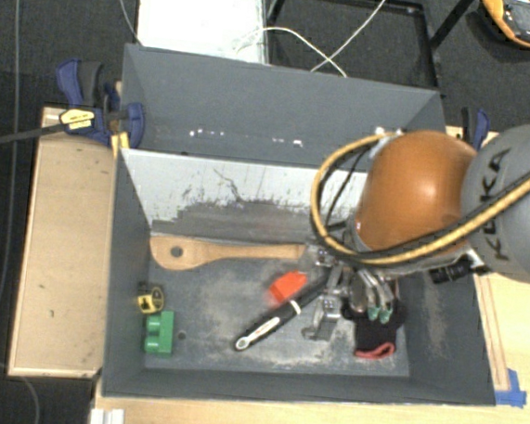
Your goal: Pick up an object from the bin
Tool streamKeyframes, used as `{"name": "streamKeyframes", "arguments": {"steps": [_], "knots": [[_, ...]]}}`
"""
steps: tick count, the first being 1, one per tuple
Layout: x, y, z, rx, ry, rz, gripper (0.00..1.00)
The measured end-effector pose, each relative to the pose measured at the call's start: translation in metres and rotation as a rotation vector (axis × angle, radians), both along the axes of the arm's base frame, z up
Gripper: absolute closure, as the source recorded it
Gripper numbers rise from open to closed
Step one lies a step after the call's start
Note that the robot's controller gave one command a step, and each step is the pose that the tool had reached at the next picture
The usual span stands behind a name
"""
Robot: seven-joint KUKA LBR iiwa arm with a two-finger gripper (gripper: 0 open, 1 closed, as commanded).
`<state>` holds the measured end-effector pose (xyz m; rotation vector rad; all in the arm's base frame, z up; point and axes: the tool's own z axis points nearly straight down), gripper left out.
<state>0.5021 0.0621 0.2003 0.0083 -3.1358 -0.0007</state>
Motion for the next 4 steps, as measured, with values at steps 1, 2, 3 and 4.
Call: {"name": "streamKeyframes", "arguments": {"steps": [1, 2, 3, 4], "knots": [[0.002, 0.0, 0.004, 0.001, -0.008, -0.004, 0.0], [0.046, -0.088, -0.134, -0.001, -0.003, -0.079, 0.0], [0.067, -0.085, -0.129, 0.003, -0.025, 0.121, 0.0], [0.047, -0.086, -0.131, 0.001, -0.004, -0.071, 0.0]]}}
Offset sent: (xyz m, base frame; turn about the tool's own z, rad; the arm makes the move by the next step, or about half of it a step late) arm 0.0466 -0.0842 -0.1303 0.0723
